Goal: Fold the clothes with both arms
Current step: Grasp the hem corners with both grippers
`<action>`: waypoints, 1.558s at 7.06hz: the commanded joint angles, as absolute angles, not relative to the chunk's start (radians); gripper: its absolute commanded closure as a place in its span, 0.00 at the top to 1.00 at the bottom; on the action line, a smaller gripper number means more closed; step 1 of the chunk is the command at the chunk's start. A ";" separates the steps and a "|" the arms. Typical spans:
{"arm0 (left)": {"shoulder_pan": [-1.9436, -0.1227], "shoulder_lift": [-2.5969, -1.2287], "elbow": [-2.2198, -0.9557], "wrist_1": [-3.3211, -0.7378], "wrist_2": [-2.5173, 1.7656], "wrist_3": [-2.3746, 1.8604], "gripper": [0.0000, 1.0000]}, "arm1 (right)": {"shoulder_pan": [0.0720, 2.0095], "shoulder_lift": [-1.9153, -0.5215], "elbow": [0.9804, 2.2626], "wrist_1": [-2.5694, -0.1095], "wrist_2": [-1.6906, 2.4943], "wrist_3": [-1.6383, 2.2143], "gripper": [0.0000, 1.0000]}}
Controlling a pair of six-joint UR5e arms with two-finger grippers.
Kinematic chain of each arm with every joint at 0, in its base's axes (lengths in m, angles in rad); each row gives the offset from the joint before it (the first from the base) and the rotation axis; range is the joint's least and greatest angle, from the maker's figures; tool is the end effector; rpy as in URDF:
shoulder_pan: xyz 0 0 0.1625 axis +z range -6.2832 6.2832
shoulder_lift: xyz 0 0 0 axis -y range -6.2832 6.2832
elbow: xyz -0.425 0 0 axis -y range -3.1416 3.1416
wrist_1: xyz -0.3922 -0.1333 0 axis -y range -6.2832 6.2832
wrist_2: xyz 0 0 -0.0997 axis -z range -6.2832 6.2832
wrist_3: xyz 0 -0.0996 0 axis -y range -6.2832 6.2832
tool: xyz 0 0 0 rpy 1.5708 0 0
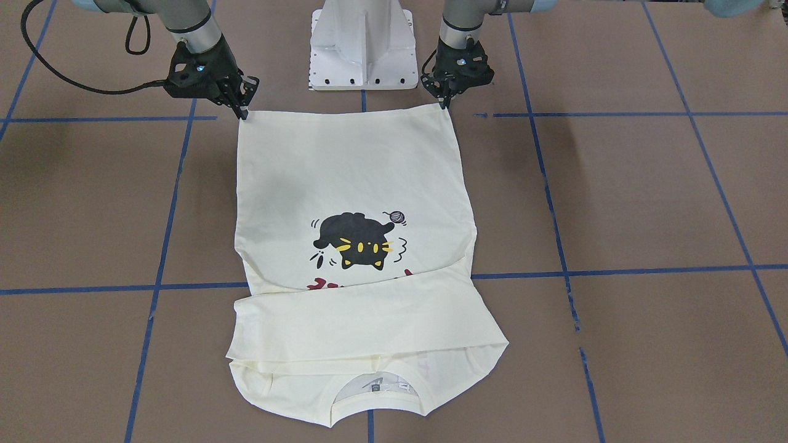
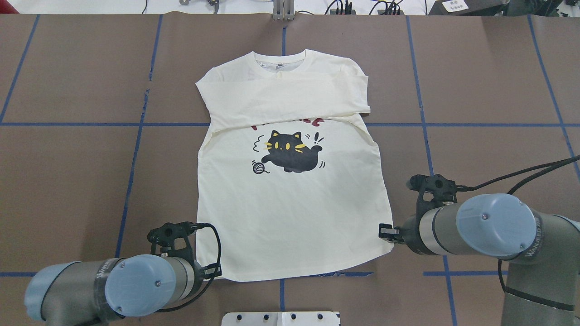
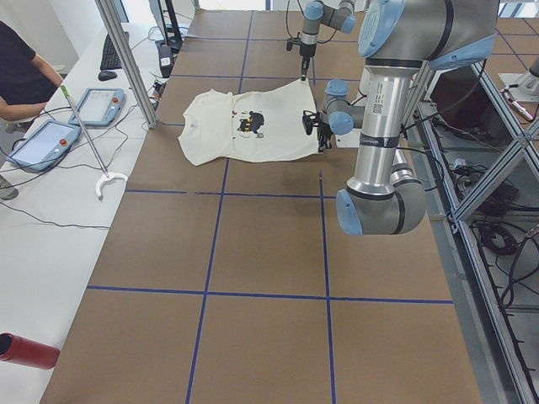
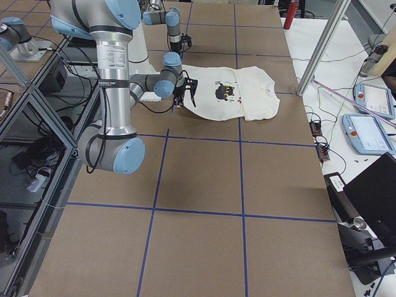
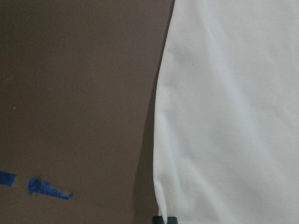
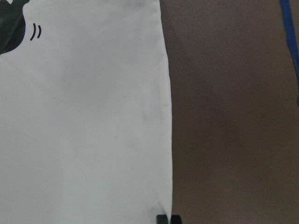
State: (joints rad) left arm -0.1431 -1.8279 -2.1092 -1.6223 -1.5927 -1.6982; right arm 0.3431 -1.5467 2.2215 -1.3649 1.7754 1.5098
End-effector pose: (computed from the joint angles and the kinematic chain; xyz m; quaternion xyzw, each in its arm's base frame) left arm 0.4992 -0.2044 0.2847 -0.0068 0.4110 -0.1185 0.9039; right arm -0.3906 -0.2596 0.3276 -0.0054 -0.4339 0.0834 0.8971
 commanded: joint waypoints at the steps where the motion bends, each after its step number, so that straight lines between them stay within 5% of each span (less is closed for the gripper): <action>1: -0.144 -1.815 -2.236 -1.555 -1.598 -1.627 0.00 | 0.344 -1.656 2.327 -1.367 1.844 1.511 0.00; 5: -0.043 -1.819 -2.514 -1.353 -1.626 -1.552 0.00 | 0.313 -1.729 2.454 -1.362 2.067 1.540 0.00; 8: -0.043 -1.830 -2.514 -1.351 -1.635 -1.548 0.00 | 0.360 -1.645 2.424 -1.359 2.069 1.539 0.00; 11: -0.249 -1.903 -2.412 -1.353 -1.704 -1.447 0.00 | 0.573 -1.519 2.318 -1.359 2.085 1.504 0.00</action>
State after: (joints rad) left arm -0.1503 -1.8742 -2.4545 -1.3525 -1.6546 -1.5211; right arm 0.4883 -1.5591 2.3520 -1.3599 2.0774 1.5242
